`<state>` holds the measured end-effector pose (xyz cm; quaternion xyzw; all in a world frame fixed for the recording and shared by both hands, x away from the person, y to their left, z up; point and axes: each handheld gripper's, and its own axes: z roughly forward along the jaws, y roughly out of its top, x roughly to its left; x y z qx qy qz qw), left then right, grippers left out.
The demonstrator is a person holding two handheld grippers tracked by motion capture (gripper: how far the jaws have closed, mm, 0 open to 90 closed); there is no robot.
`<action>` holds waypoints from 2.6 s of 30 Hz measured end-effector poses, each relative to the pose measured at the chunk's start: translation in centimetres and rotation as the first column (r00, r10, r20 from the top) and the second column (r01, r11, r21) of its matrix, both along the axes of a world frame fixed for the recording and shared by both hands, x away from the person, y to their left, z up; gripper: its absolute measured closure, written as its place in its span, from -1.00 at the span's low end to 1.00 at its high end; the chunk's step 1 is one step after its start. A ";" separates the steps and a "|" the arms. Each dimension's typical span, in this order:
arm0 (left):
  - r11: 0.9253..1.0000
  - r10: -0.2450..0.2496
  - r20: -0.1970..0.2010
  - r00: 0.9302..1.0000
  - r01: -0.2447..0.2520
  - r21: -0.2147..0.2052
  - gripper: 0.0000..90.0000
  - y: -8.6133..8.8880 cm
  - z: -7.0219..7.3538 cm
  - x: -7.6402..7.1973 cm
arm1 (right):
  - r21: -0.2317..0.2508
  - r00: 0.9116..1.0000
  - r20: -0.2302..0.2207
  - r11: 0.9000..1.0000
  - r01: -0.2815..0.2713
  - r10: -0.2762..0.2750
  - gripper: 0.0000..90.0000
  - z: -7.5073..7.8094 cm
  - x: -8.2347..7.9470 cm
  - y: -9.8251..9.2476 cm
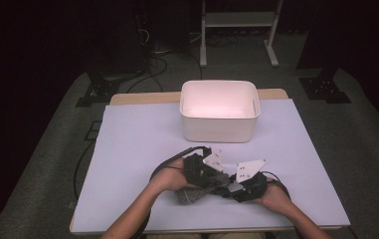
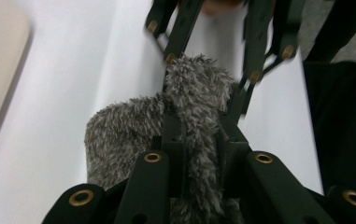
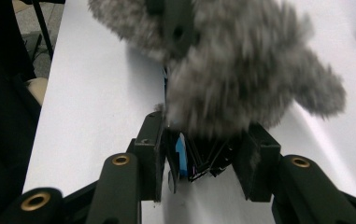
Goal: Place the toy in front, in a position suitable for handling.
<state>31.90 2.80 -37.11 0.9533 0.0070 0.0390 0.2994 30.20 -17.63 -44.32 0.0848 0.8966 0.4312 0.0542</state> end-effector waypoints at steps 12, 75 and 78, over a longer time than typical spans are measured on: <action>0.988 0.155 0.007 0.988 -0.155 0.013 0.71 7.4 0.3 0.4 | -0.007 1.000 0.017 1.000 -0.005 0.006 0.26 0.0 -0.1 0.1; 0.998 -0.035 0.003 0.999 0.035 0.043 0.69 -0.8 0.3 -0.1 | -0.017 1.000 -0.002 1.000 0.007 -0.007 0.25 -0.2 -0.1 0.0; 0.997 -0.061 0.004 0.998 0.061 0.044 0.68 -2.5 0.4 -0.3 | -0.009 1.000 -0.014 1.000 0.009 -0.010 0.25 -0.3 0.0 -0.1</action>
